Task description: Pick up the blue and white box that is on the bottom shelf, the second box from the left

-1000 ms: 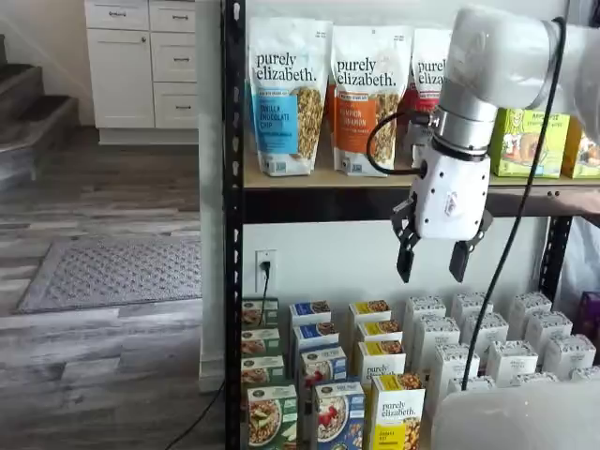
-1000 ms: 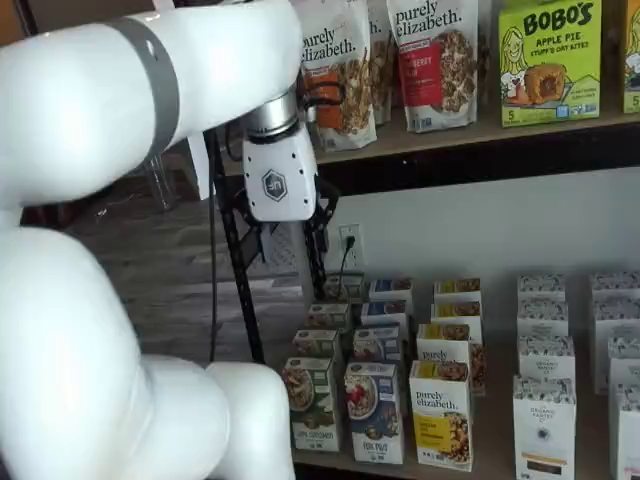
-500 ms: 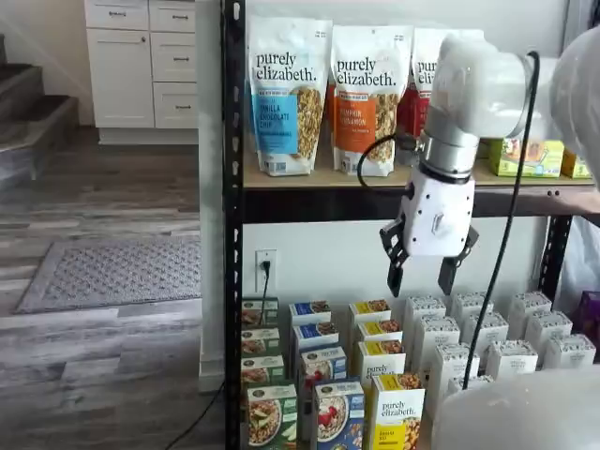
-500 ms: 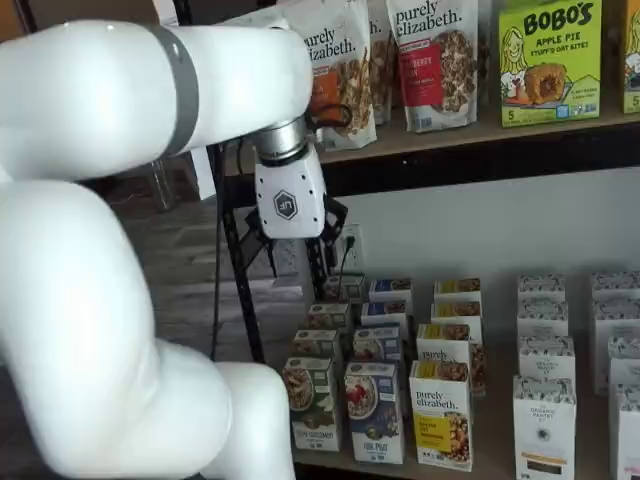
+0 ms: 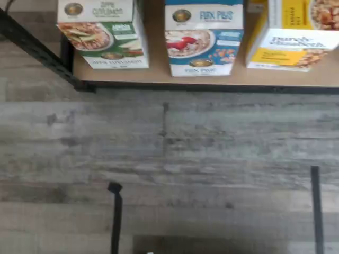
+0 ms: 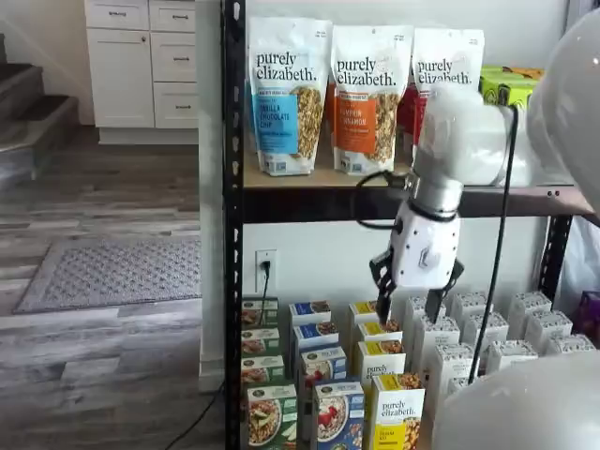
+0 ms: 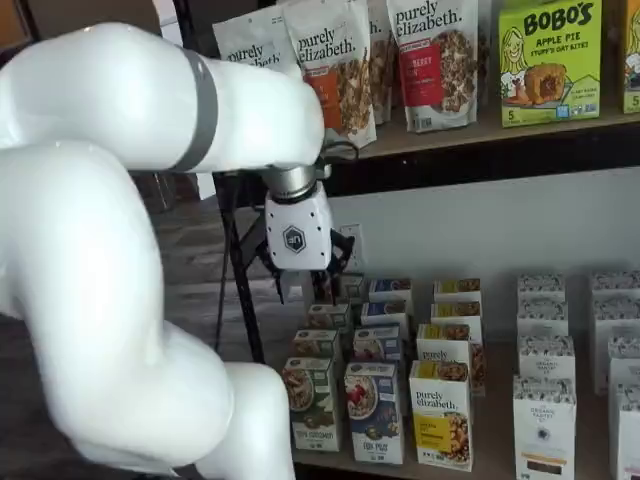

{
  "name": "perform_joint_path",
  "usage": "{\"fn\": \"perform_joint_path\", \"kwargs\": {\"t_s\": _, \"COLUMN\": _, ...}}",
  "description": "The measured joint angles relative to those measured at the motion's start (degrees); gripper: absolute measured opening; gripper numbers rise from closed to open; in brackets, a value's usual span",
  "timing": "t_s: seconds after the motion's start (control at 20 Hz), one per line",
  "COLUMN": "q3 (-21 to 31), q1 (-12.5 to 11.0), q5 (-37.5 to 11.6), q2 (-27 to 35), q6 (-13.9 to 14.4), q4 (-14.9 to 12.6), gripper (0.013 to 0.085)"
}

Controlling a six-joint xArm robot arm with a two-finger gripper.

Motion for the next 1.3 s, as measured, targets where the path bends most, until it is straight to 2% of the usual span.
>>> {"fn": "perform_joint_path", "kwargs": {"t_s": 0.3, "q3": 3.80, "q1": 1.63, "q5": -9.25, "q2": 5.75, "q6": 0.58, "q4": 0.54, "gripper": 0.0850}}
{"fn": "perform_joint_path", "kwargs": {"t_s": 0.55, "q3": 5.72, "q1": 3.07, "q5": -17.55, "q2": 11.06, "q6": 2.30, "q4": -0.76, "gripper": 0.0850}}
{"fn": "perform_joint_path", "kwargs": {"t_s": 0.8, "q3": 5.53, "q1": 3.74, "q5": -24.83, "q2": 18.55, "q6": 3.63, "q4": -2.13, "gripper": 0.0850}}
{"fn": "perform_joint_path", "kwargs": {"t_s": 0.95, "q3": 5.11, "q1": 3.87, "q5": -29.28, "q2": 22.82, "q6": 2.99, "q4": -1.43, "gripper": 0.0850}}
{"fn": "perform_joint_path", "kwargs": {"t_s": 1.3, "q3": 2.93, "q1": 4.36, "q5": -34.93, "q2": 30.69, "q6": 2.52, "q4": -0.62, "gripper": 0.0850}}
